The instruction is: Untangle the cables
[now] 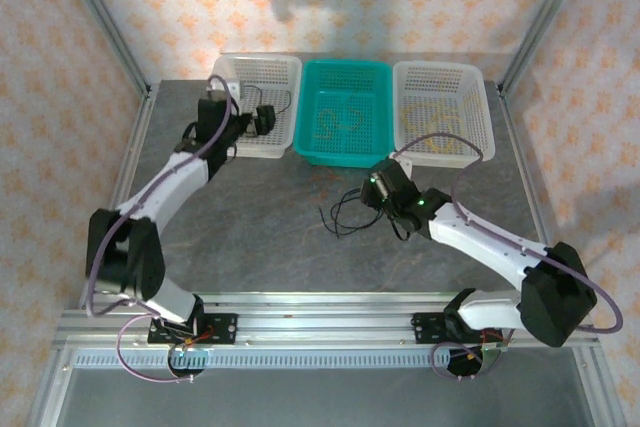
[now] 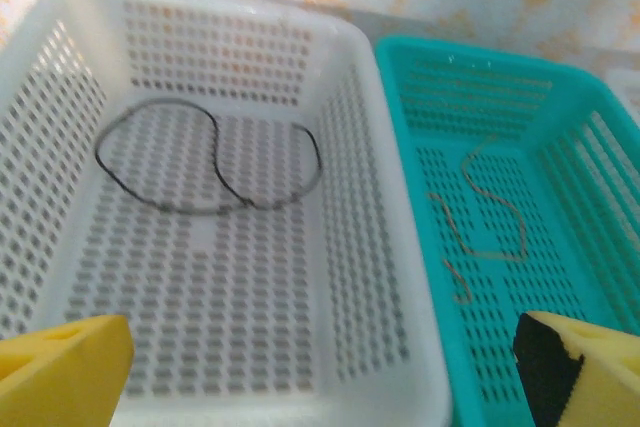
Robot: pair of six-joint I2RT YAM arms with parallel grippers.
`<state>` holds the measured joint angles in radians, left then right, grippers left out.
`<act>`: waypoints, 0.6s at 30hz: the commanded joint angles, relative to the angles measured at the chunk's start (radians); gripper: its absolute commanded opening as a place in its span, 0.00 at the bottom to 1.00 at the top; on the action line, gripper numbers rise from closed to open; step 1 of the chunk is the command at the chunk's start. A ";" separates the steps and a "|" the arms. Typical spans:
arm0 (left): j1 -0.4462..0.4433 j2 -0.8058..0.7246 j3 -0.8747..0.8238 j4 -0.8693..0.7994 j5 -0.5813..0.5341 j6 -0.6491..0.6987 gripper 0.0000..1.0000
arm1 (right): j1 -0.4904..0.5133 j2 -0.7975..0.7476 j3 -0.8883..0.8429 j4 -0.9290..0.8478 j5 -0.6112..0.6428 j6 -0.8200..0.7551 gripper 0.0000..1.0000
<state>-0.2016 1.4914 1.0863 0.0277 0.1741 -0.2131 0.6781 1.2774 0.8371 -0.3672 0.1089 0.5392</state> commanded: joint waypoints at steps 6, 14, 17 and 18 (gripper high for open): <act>-0.199 -0.210 -0.265 0.033 -0.146 -0.215 0.99 | 0.006 0.081 -0.005 -0.048 -0.044 -0.031 0.46; -0.334 -0.372 -0.525 0.115 -0.176 -0.495 0.99 | 0.119 0.212 0.071 -0.045 0.002 -0.004 0.42; -0.367 -0.438 -0.601 0.147 -0.185 -0.539 0.99 | 0.149 0.270 0.104 -0.029 -0.007 0.019 0.40; -0.375 -0.459 -0.627 0.159 -0.185 -0.552 0.99 | 0.157 0.292 0.118 -0.021 -0.009 0.027 0.39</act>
<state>-0.5564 1.0824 0.5014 0.1047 0.0166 -0.6628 0.8169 1.5318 0.9108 -0.4004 0.0792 0.5335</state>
